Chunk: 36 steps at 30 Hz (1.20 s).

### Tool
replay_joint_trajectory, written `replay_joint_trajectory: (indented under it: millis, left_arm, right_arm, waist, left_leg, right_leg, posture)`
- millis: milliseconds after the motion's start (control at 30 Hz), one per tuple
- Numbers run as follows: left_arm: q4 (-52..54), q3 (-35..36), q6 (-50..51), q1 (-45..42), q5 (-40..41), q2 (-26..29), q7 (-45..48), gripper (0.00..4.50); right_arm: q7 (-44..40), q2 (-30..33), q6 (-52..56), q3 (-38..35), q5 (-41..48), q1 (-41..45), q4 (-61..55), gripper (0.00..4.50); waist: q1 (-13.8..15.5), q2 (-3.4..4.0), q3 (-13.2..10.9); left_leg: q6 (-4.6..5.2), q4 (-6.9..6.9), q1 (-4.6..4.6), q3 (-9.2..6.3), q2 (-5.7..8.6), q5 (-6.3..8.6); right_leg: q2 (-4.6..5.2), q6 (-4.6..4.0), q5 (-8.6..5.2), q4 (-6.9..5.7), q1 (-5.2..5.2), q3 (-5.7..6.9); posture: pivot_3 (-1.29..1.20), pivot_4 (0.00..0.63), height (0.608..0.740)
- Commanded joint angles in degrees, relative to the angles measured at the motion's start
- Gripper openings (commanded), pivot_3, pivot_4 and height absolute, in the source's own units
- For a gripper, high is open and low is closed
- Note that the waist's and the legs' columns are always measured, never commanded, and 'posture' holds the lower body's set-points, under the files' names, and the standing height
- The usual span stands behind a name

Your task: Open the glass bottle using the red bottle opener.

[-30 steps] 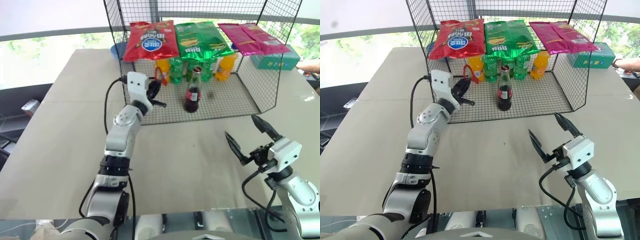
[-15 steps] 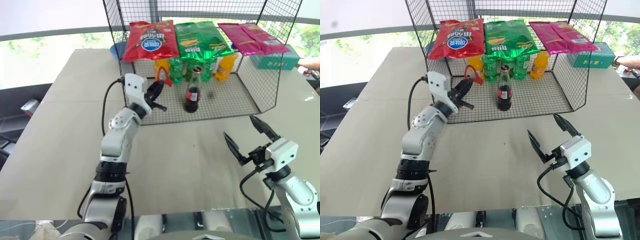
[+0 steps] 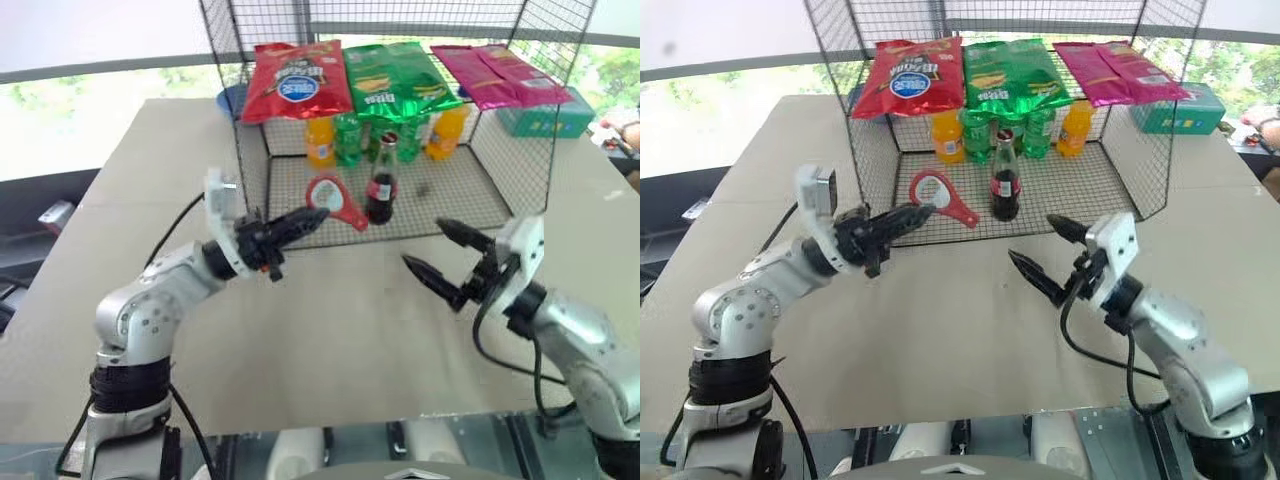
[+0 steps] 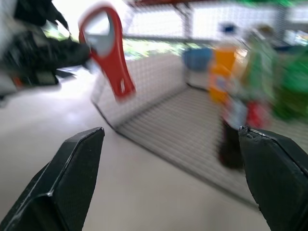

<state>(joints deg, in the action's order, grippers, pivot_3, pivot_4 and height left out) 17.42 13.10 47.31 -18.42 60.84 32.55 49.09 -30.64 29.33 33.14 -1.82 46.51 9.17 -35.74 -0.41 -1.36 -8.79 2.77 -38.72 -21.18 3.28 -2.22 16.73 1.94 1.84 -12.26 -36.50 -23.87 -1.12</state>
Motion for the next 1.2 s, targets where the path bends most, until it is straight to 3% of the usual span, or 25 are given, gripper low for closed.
replay_joint_trajectory:
  millis: [33, 167, 300, 400, 567, 633, 667, 900, 933, 1033, 1200]
  left_arm:
    - [4.54, -0.58, 2.41, -1.47, 4.87, 1.93, 3.44, 0.02]
    - [6.1, -2.47, 2.31, -3.0, 5.51, 1.15, 3.18, 0.02]
    - [7.98, -3.72, 1.25, -3.78, 4.77, 1.02, 3.05, 0.02]
    - [8.42, -4.0, 0.74, -4.2, 4.66, 1.12, 3.05, 0.0]
    - [9.92, -5.33, -0.17, -3.79, 3.12, 2.11, 4.96, 0.0]
    - [10.2, -5.87, -0.73, -3.6, 2.35, 2.57, 5.99, 0.0]
    - [10.31, -6.18, -1.19, -3.43, 1.69, 2.92, 6.79, 0.0]
    - [9.4, -7.11, -3.05, -3.29, -0.36, 3.71, 9.26, 0.0]
    - [9.36, -7.18, -3.23, -3.25, -0.51, 3.75, 9.45, 0.0]
    - [9.39, -7.37, -3.79, -3.0, -0.81, 3.95, 10.03, 0.0]
    - [9.66, -7.59, -4.36, -2.47, -1.43, 4.2, 10.71, 0.0]
  right_arm:
    - [-1.25, 2.09, 10.56, -1.54, 18.02, 9.4, 1.54, 4.5]
    - [-1.26, 2.76, 16.73, -0.06, 25.98, 13.92, 4.66, 4.5]
    - [-2.91, 3.11, 19.34, 1.59, 26.95, 14.71, 5.09, 4.5]
    - [-5.49, 3.74, 19.49, 2.86, 24.43, 13.93, 5.33, 3.64]
    - [-6.48, 3.04, 20.03, 3.2, 24.62, 14.81, 6.84, 1.16]
    - [-6.77, 2.87, 20.29, 3.15, 24.68, 15.24, 7.22, 0.27]
    - [-7.05, 2.93, 20.51, 3.16, 24.75, 15.54, 7.26, 0.02]
    - [-7.79, 3.17, 21.64, 3.24, 23.69, 17.04, 7.5, 0.02]
    - [-7.66, 3.15, 21.64, 3.23, 23.36, 17.07, 7.4, 0.88]
    - [-6.82, 2.8, 22.25, 2.77, 24.48, 17.37, 6.95, 2.07]
    - [-6.12, 3.01, 23.65, 1.76, 27.4, 18.15, 7.26, 2.07]
  waist:
    - [-0.02, 0.01, -0.02]
    - [0.16, -0.02, -0.02]
    - [0.13, -0.01, -0.02]
    - [0.13, -0.01, -0.03]
    - [0.08, -0.01, -0.03]
    - [0.05, 0.0, -0.03]
    - [0.04, 0.0, -0.03]
    - [0.0, 0.0, -0.03]
    - [0.01, 0.0, -0.03]
    - [-0.01, 0.0, -0.03]
    - [-0.02, 0.0, -0.03]
  left_leg:
    - [0.0, 0.0, -0.04, 0.01, 0.02, 0.0]
    - [0.0, 0.0, -0.25, -0.14, 0.04, 0.0]
    - [-0.01, -0.01, -0.77, -0.33, 0.05, -0.01]
    - [-0.01, -0.01, -0.89, -0.4, 0.06, -0.01]
    - [-0.01, 0.0, -0.89, -0.42, 0.08, 0.0]
    - [-0.01, 0.0, -0.88, -0.42, 0.08, 0.0]
    - [-0.01, 0.0, -0.87, -0.42, 0.08, 0.0]
    - [-0.01, -0.01, -0.85, -0.42, 0.07, -0.01]
    - [-0.01, -0.01, -0.85, -0.42, 0.08, -0.01]
    - [-0.01, -0.01, -0.87, -0.4, 0.08, -0.01]
    - [-0.01, -0.01, -0.87, -0.42, 0.07, -0.01]
  right_leg:
    - [0.02, 0.0, 0.0, 0.01, -0.03, -0.01]
    - [0.06, -0.01, 0.01, 0.29, -0.02, 0.16]
    - [0.06, 0.18, 0.14, 0.52, -0.32, 0.33]
    - [0.06, 0.24, 0.17, 0.58, -0.39, 0.42]
    - [0.05, 0.24, 0.16, 0.6, -0.38, 0.45]
    - [0.04, 0.24, 0.16, 0.59, -0.38, 0.44]
    - [0.03, 0.24, 0.16, 0.58, -0.38, 0.44]
    - [0.01, 0.24, 0.16, 0.56, -0.37, 0.44]
    - [0.01, 0.24, 0.16, 0.56, -0.37, 0.43]
    - [0.02, 0.24, 0.17, 0.57, -0.38, 0.41]
    - [0.01, 0.24, 0.16, 0.57, -0.38, 0.44]
  posture:
    - [0.0, 0.15, 0.74]
    - [0.0, 0.15, 0.74]
    - [0.0, 0.15, 0.74]
    - [0.0, 0.15, 0.74]
    - [0.0, 0.15, 0.74]
    - [0.0, 0.15, 0.74]
    - [0.0, 0.15, 0.74]
    - [0.0, 0.15, 0.74]
    - [0.0, 0.15, 0.74]
    - [0.0, 0.15, 0.74]
    - [0.0, 0.15, 0.74]
